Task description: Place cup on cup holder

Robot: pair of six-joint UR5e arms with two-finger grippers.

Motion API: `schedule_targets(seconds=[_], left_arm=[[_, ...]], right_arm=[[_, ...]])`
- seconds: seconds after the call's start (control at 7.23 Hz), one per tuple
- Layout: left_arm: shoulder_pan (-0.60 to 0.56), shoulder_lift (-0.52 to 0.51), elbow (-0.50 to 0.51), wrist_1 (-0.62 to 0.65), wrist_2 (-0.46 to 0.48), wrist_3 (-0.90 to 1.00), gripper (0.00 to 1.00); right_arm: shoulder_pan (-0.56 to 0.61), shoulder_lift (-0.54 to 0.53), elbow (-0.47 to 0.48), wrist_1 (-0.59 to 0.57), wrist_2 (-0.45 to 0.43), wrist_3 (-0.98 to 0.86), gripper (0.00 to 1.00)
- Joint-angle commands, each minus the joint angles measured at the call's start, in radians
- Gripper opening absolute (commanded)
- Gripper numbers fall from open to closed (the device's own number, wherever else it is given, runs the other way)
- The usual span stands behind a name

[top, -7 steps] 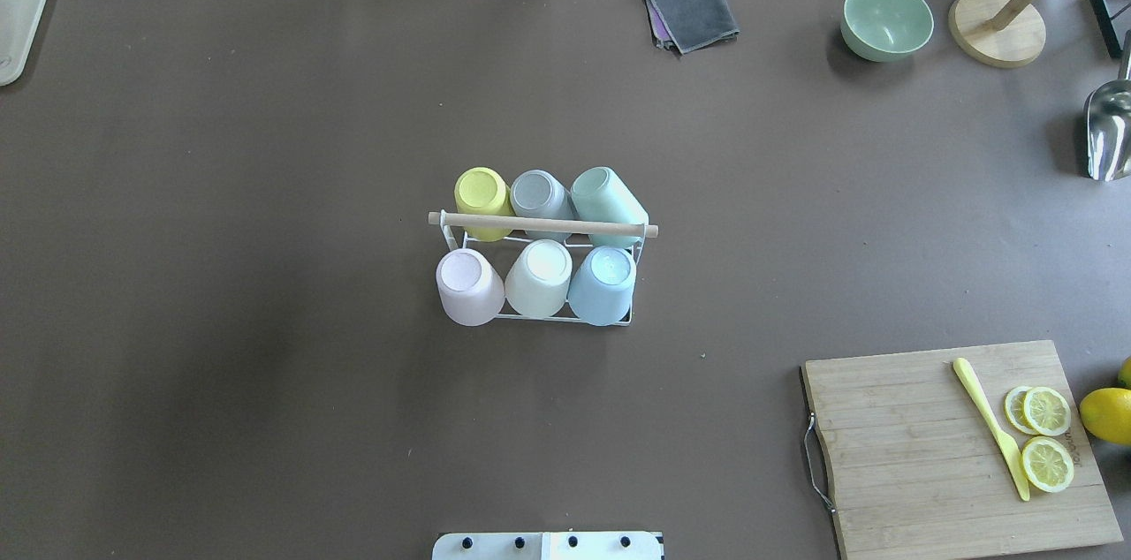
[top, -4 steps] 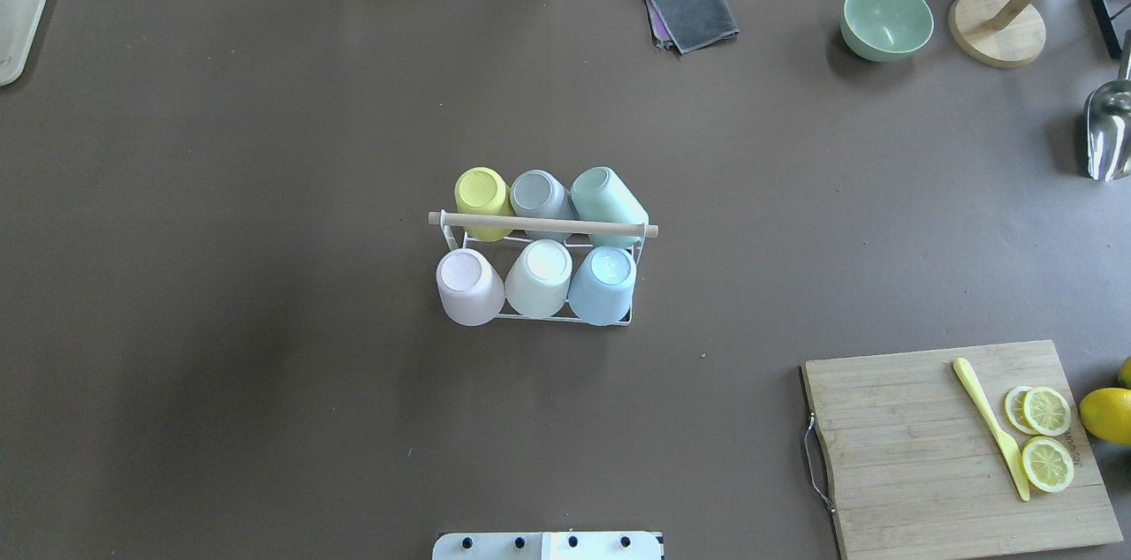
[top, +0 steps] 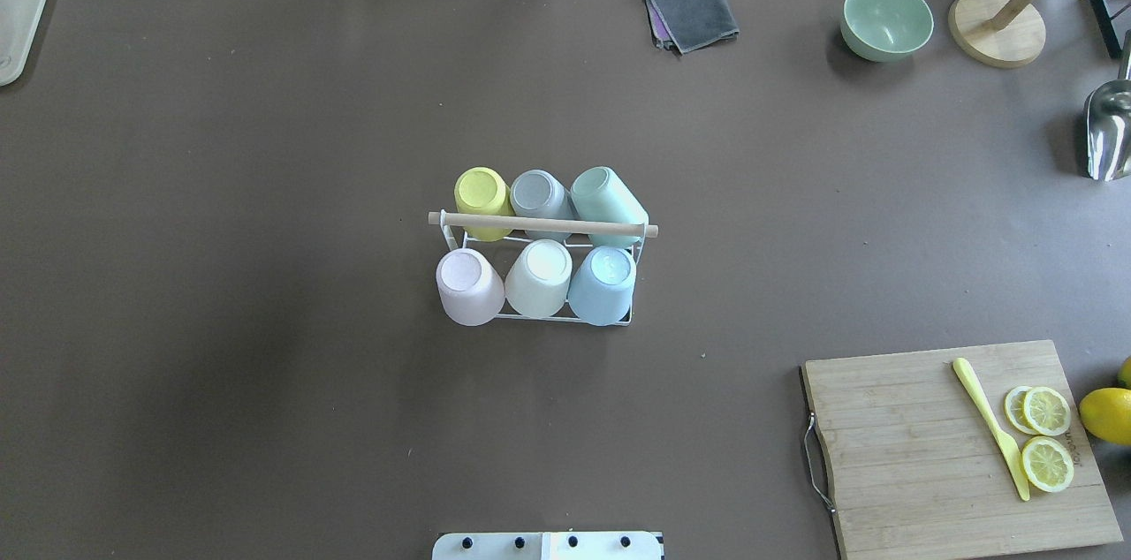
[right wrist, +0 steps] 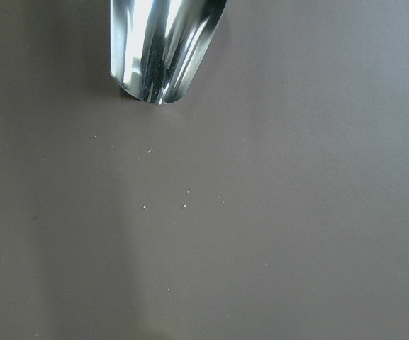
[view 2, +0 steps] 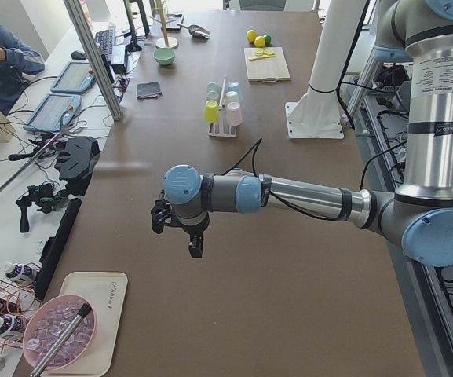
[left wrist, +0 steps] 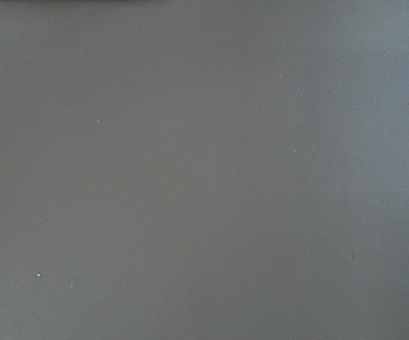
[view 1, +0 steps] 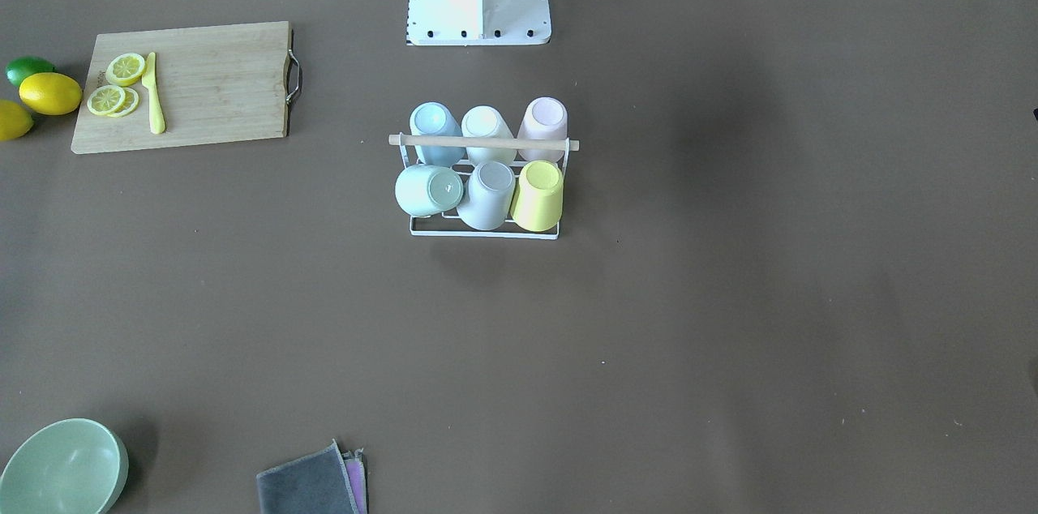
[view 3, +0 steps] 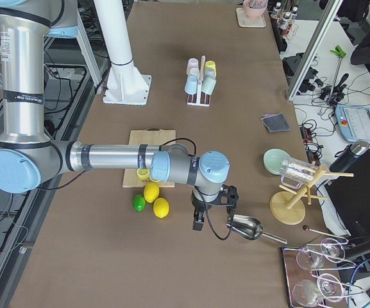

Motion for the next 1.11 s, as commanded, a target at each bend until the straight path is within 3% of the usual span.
schedule_targets(seconds=[0.0, 0.97], left_arm=[[0.006, 0.007, 0.003, 0.006, -0.014, 0.005, 0.98], [-0.005, 0.015, 0.014, 0.0, -0.009, 0.008, 0.98]], right_arm=[[0.009, -0.001, -0.002, -0.001, 0.011, 0.0, 1.0], [0.009, -0.003, -0.004, 0.001, 0.009, 0.002, 1.0]])
